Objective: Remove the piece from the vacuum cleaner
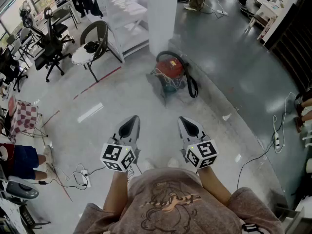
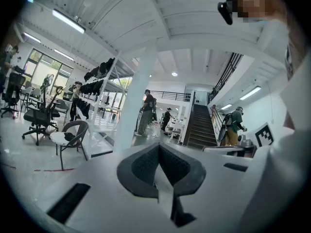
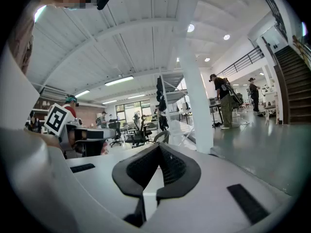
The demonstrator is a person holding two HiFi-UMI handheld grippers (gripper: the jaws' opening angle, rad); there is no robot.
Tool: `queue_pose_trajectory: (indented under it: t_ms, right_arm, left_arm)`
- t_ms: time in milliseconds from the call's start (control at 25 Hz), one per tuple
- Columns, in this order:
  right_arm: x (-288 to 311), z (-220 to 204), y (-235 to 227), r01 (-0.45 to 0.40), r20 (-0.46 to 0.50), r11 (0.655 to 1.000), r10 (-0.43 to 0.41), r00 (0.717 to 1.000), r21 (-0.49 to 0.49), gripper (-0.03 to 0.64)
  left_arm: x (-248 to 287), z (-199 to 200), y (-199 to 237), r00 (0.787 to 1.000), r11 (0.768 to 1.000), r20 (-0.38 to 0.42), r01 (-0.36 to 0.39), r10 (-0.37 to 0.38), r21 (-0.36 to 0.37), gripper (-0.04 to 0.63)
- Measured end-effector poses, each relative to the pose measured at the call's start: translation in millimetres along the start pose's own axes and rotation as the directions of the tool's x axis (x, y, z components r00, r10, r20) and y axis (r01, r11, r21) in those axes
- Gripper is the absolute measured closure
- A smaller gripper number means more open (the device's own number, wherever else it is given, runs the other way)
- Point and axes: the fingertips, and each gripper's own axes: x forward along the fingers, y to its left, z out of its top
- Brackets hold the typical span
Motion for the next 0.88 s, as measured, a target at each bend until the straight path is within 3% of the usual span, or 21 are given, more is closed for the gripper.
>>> queue_pose_trajectory:
  t_ms: [200,480,880]
  right_arm:
    - [10,2,8,-0.023,0.039,1.0,0.022,0.999,0.014,0.623]
    - [15,-16,20,0.023,0.052,1.0,-0.024,0.998,0.011,0.623]
    - [39,-29,8,0.101,0.019,0.995,-0.102,0.995,0.017,0.623]
  left_arm:
    - [4,-1,8,1.0,1.0,-0.001,0.019,-0.019,0.003,0.594]
    - [-4,-5,19,0.996,0.994,-0.008,0.09,-0.09,0.055,0.594]
    - [4,-10,49,0.997,0.996,-0.018,0.081,-0.08,0.024,0.594]
